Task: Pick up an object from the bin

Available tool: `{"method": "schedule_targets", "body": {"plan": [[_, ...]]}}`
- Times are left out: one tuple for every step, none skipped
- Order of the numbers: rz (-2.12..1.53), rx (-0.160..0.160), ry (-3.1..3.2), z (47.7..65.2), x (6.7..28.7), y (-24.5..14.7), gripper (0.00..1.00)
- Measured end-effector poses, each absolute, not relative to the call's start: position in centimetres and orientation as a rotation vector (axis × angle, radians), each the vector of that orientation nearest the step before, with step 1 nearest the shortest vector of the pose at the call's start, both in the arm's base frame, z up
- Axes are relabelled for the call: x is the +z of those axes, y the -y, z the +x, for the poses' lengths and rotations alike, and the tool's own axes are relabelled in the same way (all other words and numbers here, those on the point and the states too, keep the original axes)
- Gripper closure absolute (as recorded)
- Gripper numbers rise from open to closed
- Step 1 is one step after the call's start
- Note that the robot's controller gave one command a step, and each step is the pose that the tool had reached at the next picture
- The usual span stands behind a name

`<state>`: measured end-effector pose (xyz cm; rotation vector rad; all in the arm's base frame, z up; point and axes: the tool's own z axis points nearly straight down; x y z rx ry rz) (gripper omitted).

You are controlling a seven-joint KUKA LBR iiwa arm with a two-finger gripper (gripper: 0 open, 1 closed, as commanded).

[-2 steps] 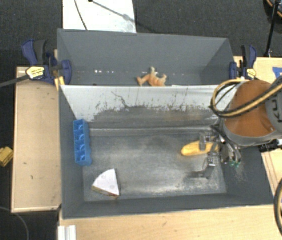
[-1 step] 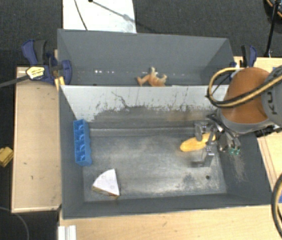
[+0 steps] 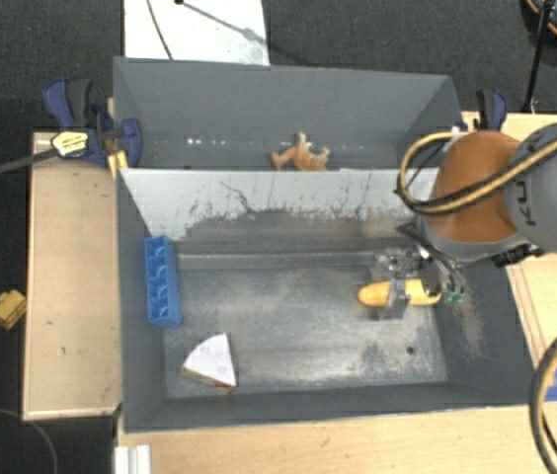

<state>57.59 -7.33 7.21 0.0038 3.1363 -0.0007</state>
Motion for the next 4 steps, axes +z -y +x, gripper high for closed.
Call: {"method": "schedule_targets", "body": {"plan": [[0.002,-0.001,-3.136,57.6,7.2,7.3,1.00],[0.002,0.000,-3.137,57.5,7.4,7.4,1.00],[-0.113,-0.002,-3.132,56.7,11.7,8.0,1.00],[-0.281,0.000,-3.126,57.6,24.3,7.6,1.00]]}}
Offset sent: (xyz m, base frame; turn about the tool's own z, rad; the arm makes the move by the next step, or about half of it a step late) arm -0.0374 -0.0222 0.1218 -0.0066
